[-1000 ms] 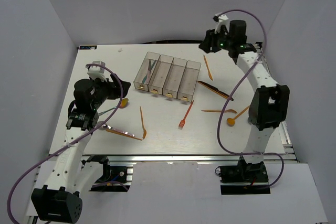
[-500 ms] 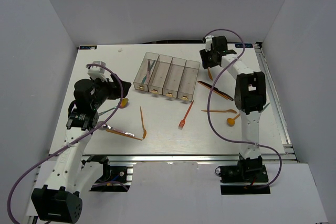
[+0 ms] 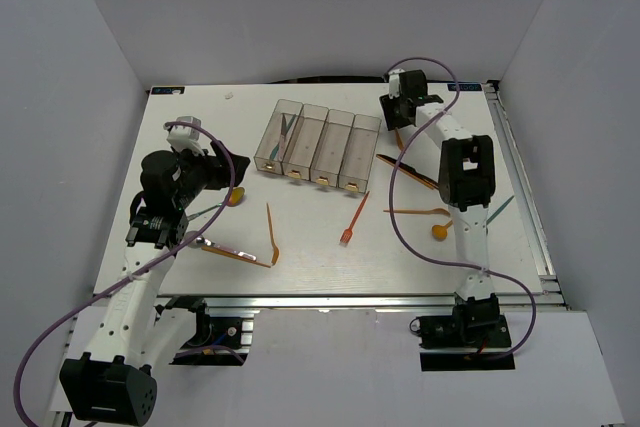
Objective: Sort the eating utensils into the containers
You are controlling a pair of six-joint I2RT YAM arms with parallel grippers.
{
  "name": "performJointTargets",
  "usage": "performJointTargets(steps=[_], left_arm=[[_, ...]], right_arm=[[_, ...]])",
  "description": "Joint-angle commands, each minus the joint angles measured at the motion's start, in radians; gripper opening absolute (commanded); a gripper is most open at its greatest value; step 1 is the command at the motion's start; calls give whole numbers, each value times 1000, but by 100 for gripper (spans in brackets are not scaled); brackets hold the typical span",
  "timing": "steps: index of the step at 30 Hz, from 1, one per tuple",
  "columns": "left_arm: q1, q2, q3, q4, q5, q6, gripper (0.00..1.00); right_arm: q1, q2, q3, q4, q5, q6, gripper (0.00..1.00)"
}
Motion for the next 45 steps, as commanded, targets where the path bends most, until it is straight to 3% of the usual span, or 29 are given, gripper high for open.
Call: performJointTargets(steps=[1,9,18,24,36,41,45], left_arm=[[4,-9,-4,18,10,-1,84],[4,-8,-5,16,8,0,84],[4,-9,-7,18,14,0,84],[4,-3,-10,27,44,-5,84],[4,20,-34,99,202,-37,85],[4,124,-77,238,418,-191,85],[1,235,-91,401,508,-371,74]], right_arm=[[-13,36,61,-22,0,5,52],[-48,71,87,-52,-13,11,41],[-58,68,61,-111,-13,-44,16],[-90,4,12,-92,-98,-30,1],[-127,-335,-273,64,-314,-14,0],[-121,-460,-368,70,-558,71,0],[-85,-625,-547,121,-776,138,0]])
